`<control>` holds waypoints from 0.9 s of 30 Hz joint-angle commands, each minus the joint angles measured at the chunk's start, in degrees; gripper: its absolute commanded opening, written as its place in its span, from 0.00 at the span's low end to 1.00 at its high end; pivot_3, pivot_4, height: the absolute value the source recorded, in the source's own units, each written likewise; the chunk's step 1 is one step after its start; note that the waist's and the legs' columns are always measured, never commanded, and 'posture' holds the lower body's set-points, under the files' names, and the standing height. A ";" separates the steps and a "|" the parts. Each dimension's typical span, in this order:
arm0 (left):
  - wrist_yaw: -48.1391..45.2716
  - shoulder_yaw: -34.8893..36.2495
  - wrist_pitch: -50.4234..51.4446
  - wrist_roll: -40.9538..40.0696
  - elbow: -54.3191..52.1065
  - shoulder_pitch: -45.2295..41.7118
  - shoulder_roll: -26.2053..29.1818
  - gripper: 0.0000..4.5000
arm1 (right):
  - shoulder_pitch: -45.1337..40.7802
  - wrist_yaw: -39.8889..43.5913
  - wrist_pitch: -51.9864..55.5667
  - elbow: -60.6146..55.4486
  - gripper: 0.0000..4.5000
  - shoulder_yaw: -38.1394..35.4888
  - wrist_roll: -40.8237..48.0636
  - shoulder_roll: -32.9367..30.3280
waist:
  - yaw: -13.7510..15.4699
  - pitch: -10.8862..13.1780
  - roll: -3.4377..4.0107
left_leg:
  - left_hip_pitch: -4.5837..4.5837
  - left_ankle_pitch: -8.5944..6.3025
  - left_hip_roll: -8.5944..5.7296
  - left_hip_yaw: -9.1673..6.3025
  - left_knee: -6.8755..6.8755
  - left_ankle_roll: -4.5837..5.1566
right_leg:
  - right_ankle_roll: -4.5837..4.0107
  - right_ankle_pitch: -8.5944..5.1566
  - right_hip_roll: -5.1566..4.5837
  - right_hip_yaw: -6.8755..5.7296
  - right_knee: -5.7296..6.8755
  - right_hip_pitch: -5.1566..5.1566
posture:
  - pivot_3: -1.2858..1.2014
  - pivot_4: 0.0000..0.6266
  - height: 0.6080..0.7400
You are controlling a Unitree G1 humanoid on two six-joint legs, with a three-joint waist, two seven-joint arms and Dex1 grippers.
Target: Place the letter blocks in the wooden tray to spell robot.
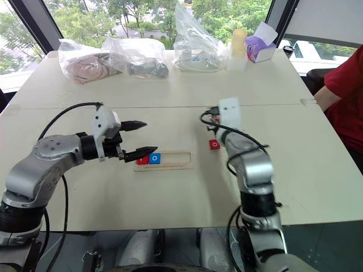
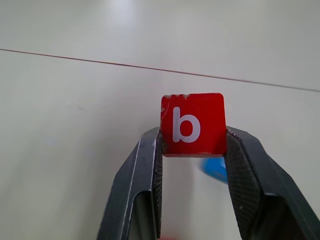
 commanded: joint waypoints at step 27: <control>-10.66 -2.49 -3.62 -1.40 6.84 -3.63 3.97 1.00 | 11.00 19.96 -1.38 -12.10 0.93 -7.25 8.03 -14.61 | -0.45 0.05 0.01 | 0.10 0.00 -0.04 0.05 -0.04 0.00 | -0.04 -0.08 0.14 0.08 -0.17 0.10 | 0.52 0.24 1.00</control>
